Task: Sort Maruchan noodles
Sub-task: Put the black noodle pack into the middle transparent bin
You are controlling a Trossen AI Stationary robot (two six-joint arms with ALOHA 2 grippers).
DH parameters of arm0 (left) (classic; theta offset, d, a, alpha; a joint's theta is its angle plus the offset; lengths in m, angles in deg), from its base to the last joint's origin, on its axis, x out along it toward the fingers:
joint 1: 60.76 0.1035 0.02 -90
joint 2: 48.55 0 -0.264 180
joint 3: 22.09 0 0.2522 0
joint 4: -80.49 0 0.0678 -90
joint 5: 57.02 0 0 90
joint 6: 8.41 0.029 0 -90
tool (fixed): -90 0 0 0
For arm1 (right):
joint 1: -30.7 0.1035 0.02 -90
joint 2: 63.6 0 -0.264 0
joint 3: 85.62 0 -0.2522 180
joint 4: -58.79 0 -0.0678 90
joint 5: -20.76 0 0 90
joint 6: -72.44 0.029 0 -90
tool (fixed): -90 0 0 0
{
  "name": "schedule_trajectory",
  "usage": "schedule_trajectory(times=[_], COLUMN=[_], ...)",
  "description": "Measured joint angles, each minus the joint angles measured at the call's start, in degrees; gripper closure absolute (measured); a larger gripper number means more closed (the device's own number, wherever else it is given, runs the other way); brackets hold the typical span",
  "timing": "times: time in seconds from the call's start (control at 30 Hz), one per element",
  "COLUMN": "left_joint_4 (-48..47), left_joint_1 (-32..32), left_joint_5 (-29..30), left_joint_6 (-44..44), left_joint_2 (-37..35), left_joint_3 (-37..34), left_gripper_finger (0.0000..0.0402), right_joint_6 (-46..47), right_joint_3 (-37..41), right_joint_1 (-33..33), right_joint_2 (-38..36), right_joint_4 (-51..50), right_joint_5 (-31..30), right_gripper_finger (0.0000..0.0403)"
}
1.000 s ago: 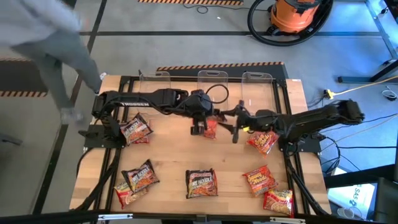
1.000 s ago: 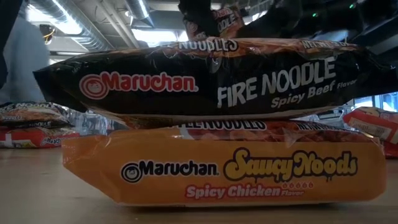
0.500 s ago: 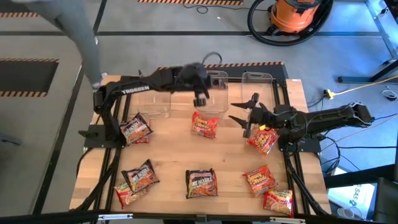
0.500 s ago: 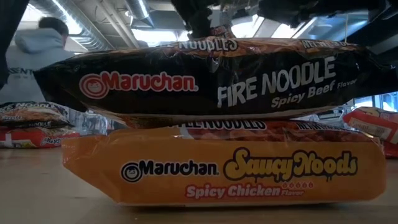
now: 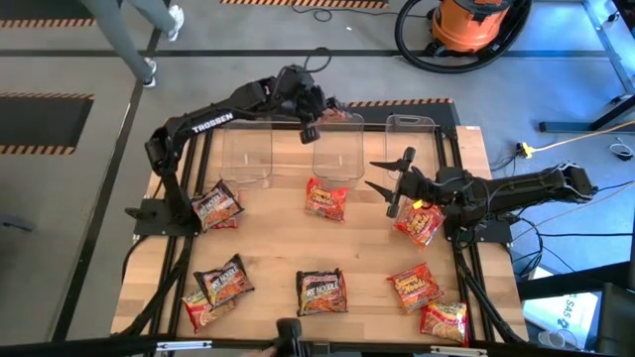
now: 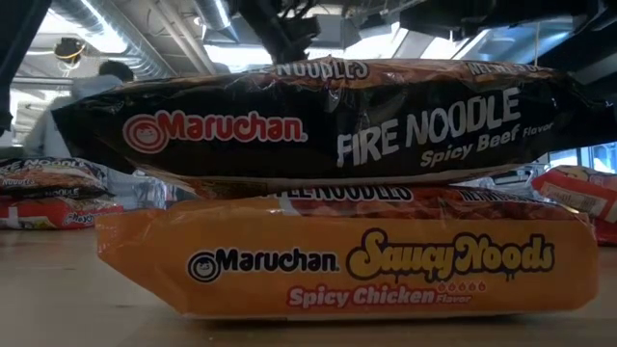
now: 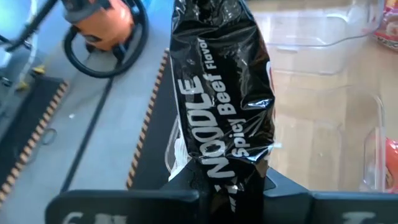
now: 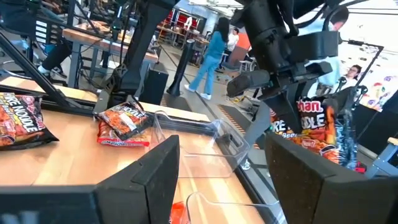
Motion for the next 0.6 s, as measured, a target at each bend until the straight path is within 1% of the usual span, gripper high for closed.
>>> schedule_trajectory(times=[0.1, 0.17, 0.23, 0.3, 0.43, 0.6], left_joint_4=[1.0, 1.6, 4.7, 4.8, 6.1, 8.3], left_joint_1=[1.2, 2.3, 2.9, 3.5, 3.5, 3.5], left_joint_5=[-0.7, -3.2, -5.7, -7.6, -7.7, -7.3], left_joint_6=[1.0, 1.5, 1.7, 1.2, 1.1, 1.3], left_joint_2=[0.7, 0.9, 1.8, 2.7, 6.2, 12.1], left_joint_3=[0.0, 0.0, 0.2, 0.1, 0.1, 0.1], left_gripper_finger=[0.0375, 0.0375, 0.0375, 0.0375, 0.0375, 0.0374], right_joint_6=[0.0, -0.2, -0.3, -0.3, -0.2, 1.2], right_joint_3=[0.0, 0.0, 0.0, 0.0, 0.0, 0.0], right_joint_1=[0.0, 0.0, 0.0, 0.0, 0.0, 0.0], right_joint_2=[0.0, 0.0, 0.0, 0.0, 0.0, 0.1], right_joint_4=[0.0, 0.1, 0.4, 0.4, -1.5, -6.6], right_joint_5=[0.0, 0.0, 0.0, 0.0, 0.0, 0.1], right_gripper_finger=[0.0189, 0.0189, 0.0189, 0.0189, 0.0189, 0.0189])
